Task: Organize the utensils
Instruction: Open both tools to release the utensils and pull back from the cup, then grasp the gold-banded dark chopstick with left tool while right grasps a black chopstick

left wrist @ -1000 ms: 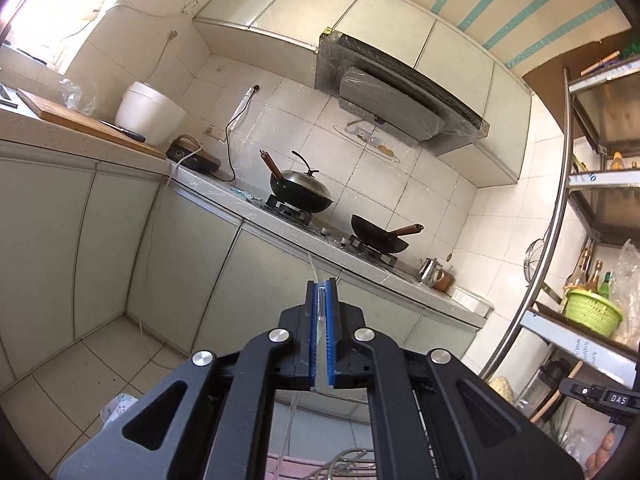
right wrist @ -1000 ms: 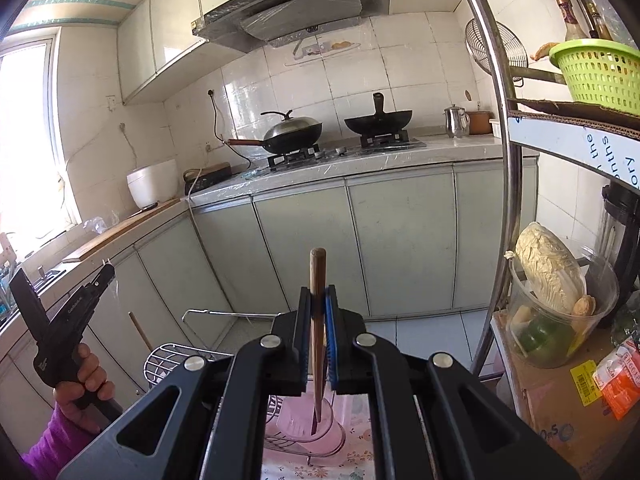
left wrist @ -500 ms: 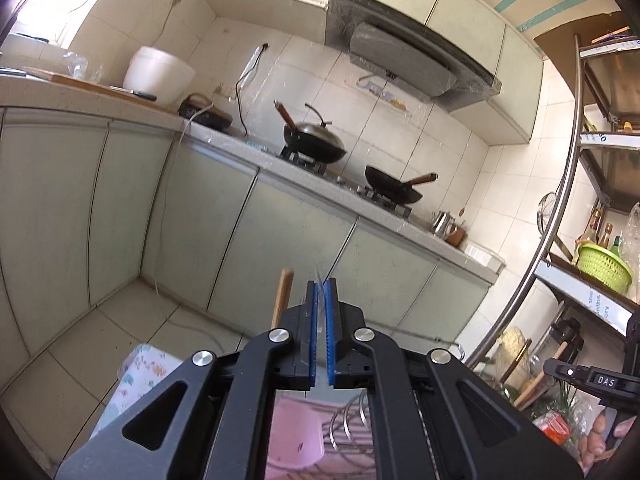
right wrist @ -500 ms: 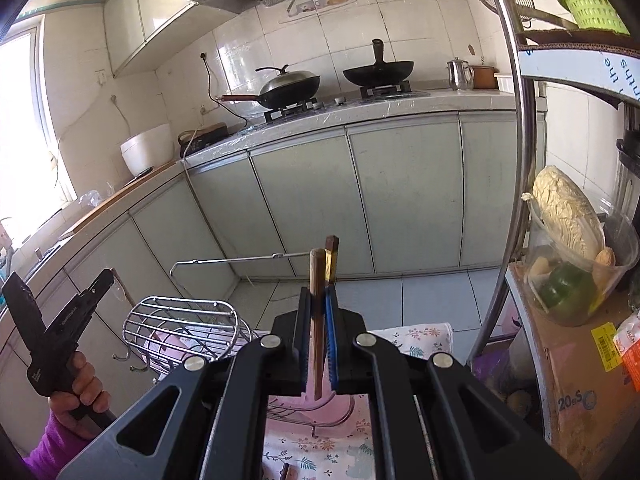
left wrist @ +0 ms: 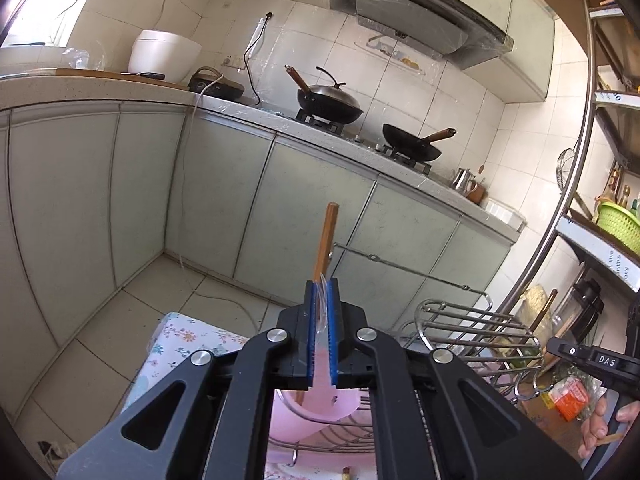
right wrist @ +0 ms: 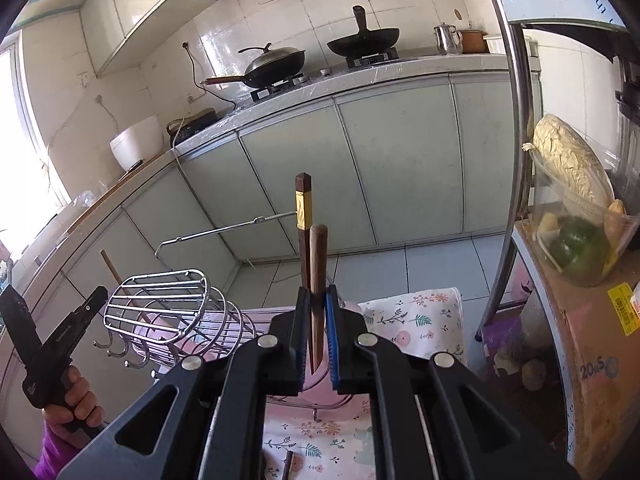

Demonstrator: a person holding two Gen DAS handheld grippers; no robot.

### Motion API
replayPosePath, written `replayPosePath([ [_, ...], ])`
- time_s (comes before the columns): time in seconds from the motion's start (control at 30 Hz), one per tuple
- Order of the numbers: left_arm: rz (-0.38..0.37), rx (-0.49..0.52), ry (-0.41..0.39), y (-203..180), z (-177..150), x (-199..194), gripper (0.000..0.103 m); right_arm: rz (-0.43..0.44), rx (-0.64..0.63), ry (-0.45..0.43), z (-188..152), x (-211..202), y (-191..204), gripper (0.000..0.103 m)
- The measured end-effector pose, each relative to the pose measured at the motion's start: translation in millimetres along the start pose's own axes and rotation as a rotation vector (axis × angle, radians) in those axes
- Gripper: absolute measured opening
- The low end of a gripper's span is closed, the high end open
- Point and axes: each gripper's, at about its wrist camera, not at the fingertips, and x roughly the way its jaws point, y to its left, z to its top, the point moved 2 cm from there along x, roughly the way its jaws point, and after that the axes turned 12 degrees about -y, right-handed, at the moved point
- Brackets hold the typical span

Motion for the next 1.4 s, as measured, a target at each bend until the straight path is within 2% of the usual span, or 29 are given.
replayPosePath([
  [0.03, 0.006, 0.002, 0.010, 1, 0, 0, 0.013, 0.005, 0.010, 0.002, -1, 1, -1, 0.009],
  [0.1, 0.017, -0.006, 0.026, 4, -2, -1, 0.037, 0.008, 0.022, 0.007, -2, 2, -4, 0.015],
  [0.13, 0.021, -0.010, 0.028, 5, -2, -2, 0.040, 0.009, 0.025, 0.008, -2, 2, -4, 0.021],
  [0.2, 0.026, -0.008, 0.032, 6, -3, -4, 0.044, 0.011, 0.032, 0.003, -3, 0, -6, 0.023],
  [0.6, -0.001, 0.027, 0.113, -1, -22, -23, 0.045, 0.036, 0.066, 0.023, -30, -21, -11, 0.023],
  [0.97, -0.014, 0.072, 0.222, -8, -57, -40, 0.045, 0.065, 0.064, 0.120, -82, -22, -1, 0.023],
  [1.4, -0.037, 0.113, 0.433, -8, -125, -41, 0.045, 0.076, 0.084, 0.260, -141, -12, 0, 0.023],
])
